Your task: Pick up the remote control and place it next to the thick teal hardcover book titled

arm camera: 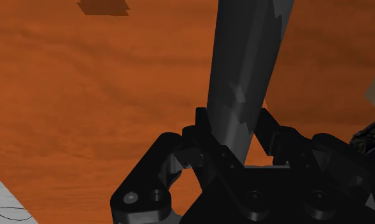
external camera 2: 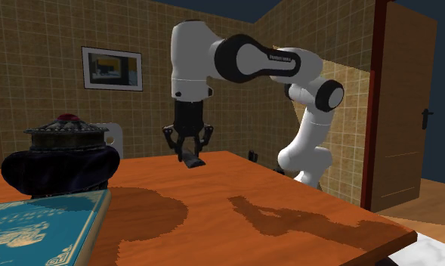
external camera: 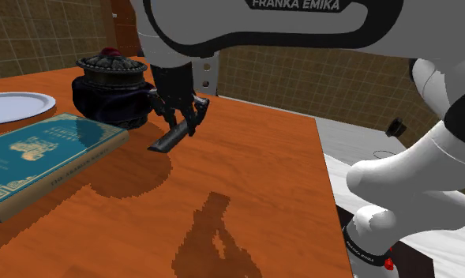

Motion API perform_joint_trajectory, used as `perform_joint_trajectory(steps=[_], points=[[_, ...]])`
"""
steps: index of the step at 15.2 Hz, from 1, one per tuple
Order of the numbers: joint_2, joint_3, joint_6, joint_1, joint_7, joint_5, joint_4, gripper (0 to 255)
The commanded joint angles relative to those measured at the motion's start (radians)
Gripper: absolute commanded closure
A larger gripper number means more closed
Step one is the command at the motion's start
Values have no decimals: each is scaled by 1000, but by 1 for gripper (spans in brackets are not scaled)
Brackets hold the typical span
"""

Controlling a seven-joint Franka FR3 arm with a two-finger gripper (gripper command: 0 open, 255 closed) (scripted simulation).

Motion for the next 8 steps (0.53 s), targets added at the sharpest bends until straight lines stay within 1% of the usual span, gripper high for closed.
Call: perform_joint_trajectory(steps=[1,3,5,8], points=[[-119,100,-51,-163,-38,105,136,255],[-215,167,-109,-288,-48,177,283,255],[-315,232,-184,-420,-42,247,468,255],[-305,226,-133,-387,-41,239,399,255]])
